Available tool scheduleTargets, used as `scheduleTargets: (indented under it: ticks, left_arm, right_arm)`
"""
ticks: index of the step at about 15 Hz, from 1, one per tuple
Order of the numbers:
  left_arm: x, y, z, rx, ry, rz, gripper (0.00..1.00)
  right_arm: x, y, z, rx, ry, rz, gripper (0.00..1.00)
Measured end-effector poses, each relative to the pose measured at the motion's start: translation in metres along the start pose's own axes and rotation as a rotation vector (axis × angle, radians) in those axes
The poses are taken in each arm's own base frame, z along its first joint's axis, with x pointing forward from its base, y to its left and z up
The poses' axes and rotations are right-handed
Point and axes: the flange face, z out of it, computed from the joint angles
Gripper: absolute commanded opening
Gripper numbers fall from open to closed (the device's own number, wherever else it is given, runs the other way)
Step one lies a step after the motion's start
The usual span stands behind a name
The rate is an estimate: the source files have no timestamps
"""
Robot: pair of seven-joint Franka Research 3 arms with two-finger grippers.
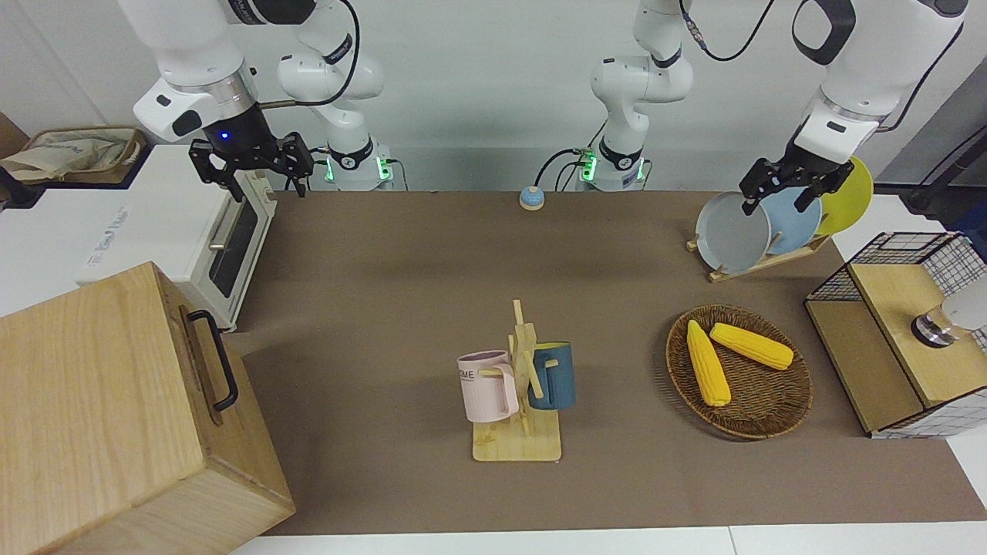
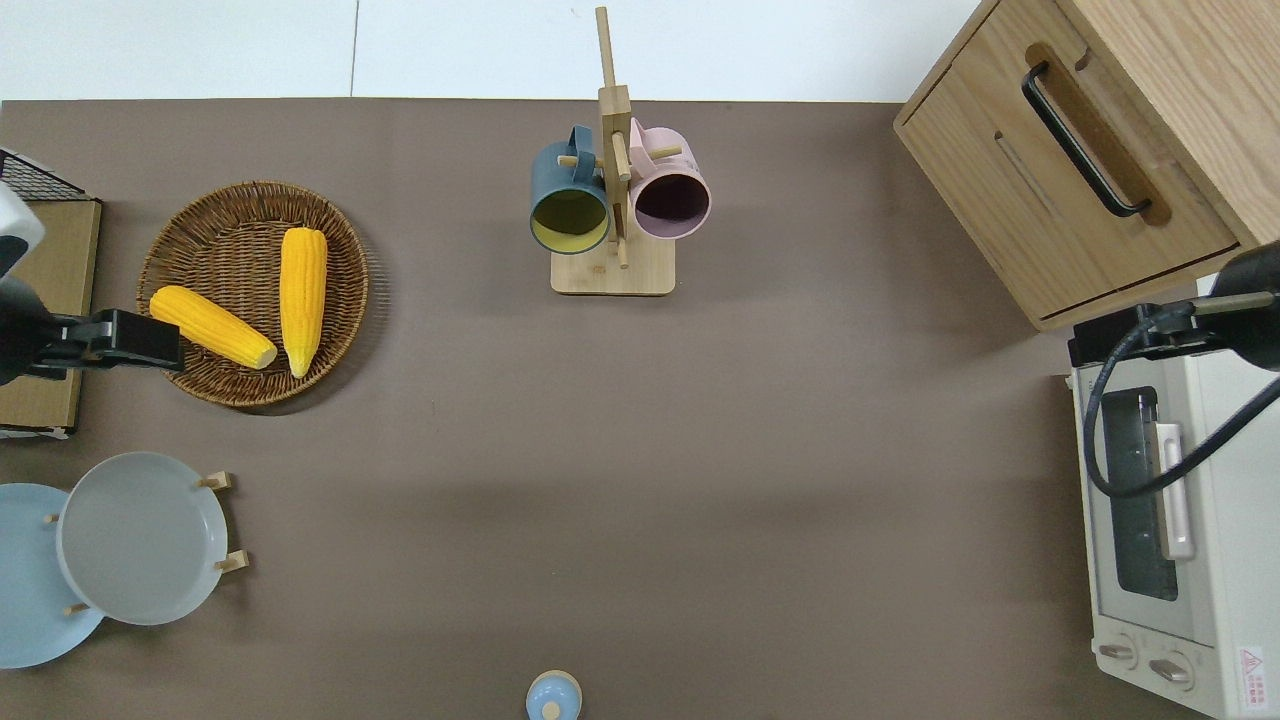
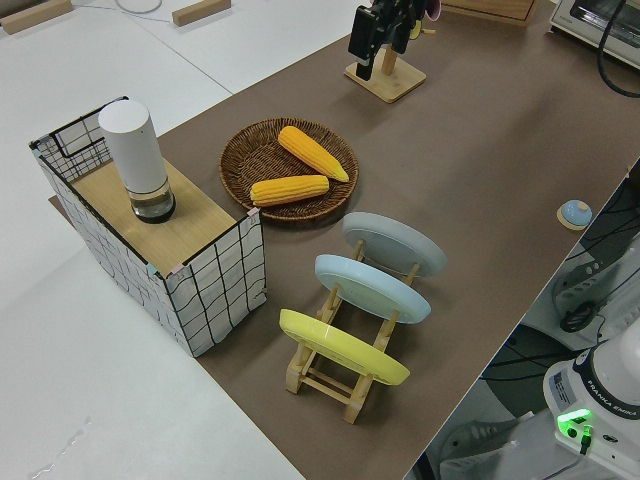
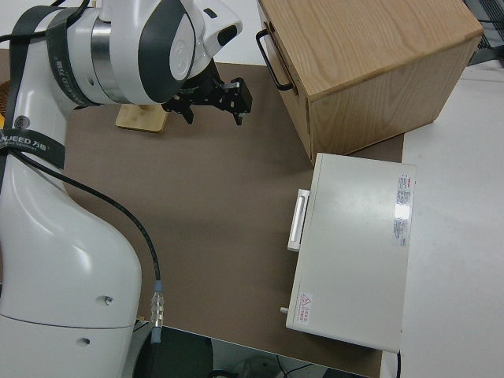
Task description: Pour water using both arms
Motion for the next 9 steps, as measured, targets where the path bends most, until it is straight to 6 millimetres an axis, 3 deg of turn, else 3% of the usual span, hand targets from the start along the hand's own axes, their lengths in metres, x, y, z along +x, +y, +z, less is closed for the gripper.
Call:
scheduleTargets:
  ticks: [3, 7, 9]
  left_arm:
    - [-0.004, -0.045, -0.001, 0.003, 0.006, -0.012, 0.99]
    - [-0.01, -0.094, -0.006, 0.013, 0.037, -0.01, 0.99]
    - [-0.013, -0.118, -0.008, 0.022, 0.06, 0.008, 0.99]
  right_arm:
    - [0.007, -0.04, 0.015, 0.021, -0.005, -0.051, 0.994]
    - [0.033, -0.116, 0.072, 0.028, 0.005, -0.09, 0.994]
    - [0.048, -0.144, 0.101, 0.034, 0.024, -0.112, 0.994]
